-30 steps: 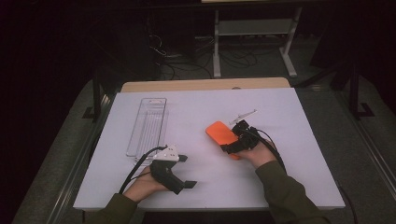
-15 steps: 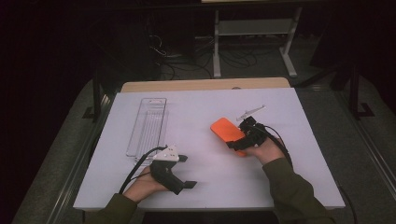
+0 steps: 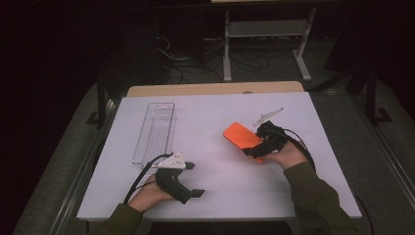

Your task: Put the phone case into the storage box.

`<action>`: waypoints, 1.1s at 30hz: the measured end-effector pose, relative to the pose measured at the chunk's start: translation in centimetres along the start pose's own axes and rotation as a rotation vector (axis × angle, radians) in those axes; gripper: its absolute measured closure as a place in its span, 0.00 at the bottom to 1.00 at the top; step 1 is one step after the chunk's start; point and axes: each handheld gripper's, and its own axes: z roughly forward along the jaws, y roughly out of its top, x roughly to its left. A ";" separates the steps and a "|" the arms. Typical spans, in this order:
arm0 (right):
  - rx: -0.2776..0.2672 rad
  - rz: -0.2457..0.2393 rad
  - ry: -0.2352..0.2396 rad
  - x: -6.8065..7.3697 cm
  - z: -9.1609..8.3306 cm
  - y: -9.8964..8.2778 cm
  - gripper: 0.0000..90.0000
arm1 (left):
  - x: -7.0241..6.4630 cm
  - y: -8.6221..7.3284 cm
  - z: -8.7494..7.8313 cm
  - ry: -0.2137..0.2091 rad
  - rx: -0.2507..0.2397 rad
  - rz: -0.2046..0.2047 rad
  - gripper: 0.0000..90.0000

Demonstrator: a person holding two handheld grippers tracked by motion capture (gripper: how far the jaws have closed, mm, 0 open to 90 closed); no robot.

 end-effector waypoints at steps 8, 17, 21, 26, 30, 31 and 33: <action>0.024 -0.055 0.042 -0.4 -0.8 -0.1 0.17 | 0.0 -0.1 -0.2 0.000 -0.001 -0.005 0.00; 0.028 -0.112 0.075 -0.3 -1.8 -0.3 0.17 | -0.1 0.0 -0.2 -0.002 0.003 0.000 0.00; 0.032 -0.128 0.086 -0.1 -2.0 -0.4 0.17 | -0.1 0.0 -0.2 -0.007 0.006 0.007 0.00; 0.041 -0.193 0.104 0.0 -2.1 -0.4 0.17 | 0.0 0.1 -0.2 -0.006 0.002 0.011 0.00; 0.061 -0.236 0.118 0.3 -1.9 -0.6 0.17 | 0.1 0.1 -0.2 -0.009 0.009 0.014 0.00; 0.063 -0.240 0.125 0.5 -1.9 -0.6 0.17 | 0.1 0.1 -0.2 -0.010 0.009 0.014 0.00; 0.057 -0.268 0.143 0.6 -1.9 -0.6 0.17 | 0.2 0.2 -0.3 -0.011 0.008 0.022 0.00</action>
